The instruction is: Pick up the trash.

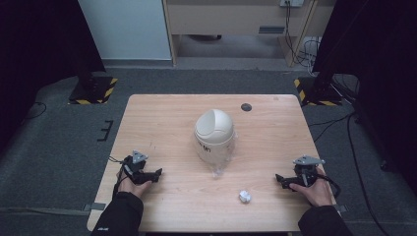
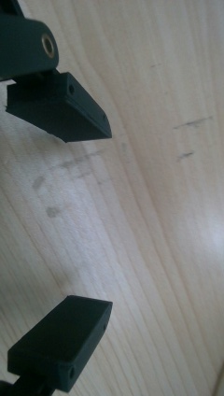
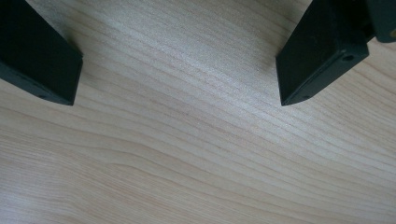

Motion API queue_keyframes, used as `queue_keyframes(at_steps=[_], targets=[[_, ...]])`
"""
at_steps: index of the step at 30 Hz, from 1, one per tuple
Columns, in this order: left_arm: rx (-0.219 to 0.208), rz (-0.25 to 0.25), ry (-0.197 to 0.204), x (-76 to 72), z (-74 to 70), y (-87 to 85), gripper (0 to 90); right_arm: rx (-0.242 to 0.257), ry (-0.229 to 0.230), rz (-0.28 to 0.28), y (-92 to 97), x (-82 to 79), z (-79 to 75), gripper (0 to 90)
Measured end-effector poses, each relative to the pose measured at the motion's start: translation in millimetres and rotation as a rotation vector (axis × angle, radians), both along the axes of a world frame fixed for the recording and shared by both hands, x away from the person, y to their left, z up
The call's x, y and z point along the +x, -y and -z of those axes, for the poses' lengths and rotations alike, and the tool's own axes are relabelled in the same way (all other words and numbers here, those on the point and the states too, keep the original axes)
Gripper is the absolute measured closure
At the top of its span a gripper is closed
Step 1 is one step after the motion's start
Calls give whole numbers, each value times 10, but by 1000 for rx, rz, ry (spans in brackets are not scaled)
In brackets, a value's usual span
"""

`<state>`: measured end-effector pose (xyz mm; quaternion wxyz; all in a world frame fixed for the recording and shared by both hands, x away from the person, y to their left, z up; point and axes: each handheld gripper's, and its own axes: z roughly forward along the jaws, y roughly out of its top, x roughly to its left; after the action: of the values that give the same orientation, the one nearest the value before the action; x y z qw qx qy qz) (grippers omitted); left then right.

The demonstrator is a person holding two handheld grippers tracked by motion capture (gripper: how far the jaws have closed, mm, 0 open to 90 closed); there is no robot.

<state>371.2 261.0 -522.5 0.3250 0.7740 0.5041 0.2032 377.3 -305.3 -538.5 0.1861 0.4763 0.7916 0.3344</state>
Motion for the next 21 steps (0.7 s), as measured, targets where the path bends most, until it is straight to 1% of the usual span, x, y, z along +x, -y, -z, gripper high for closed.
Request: queue_keyframes(at_steps=[7, 8, 11, 14, 16, 19, 21], targets=[[-67, 20, 110, -50, -195, 57, 151, -9, 4, -2, -1, -4, 3, 8], [-72, 22, 118, -56, -217, 62, 151, -12, 5, -4, 0, -4, 3, 8], [-91, 33, 161, -74, -292, 71, 151, -12, 5, -6, 2, -5, 2, 8], [-111, 32, 189, -87, -350, 65, 149, -12, 5, -6, 1, -5, 2, 8], [-123, 40, 214, -93, -397, 57, 148, -13, 5, -6, 1, -5, 3, 8], [-156, 38, 231, -102, -462, 56, 145, -12, 5, -5, 1, -5, 3, 8], [-165, 43, 251, -108, -512, 60, 142, -12, 5, -5, 0, -5, 3, 8]])
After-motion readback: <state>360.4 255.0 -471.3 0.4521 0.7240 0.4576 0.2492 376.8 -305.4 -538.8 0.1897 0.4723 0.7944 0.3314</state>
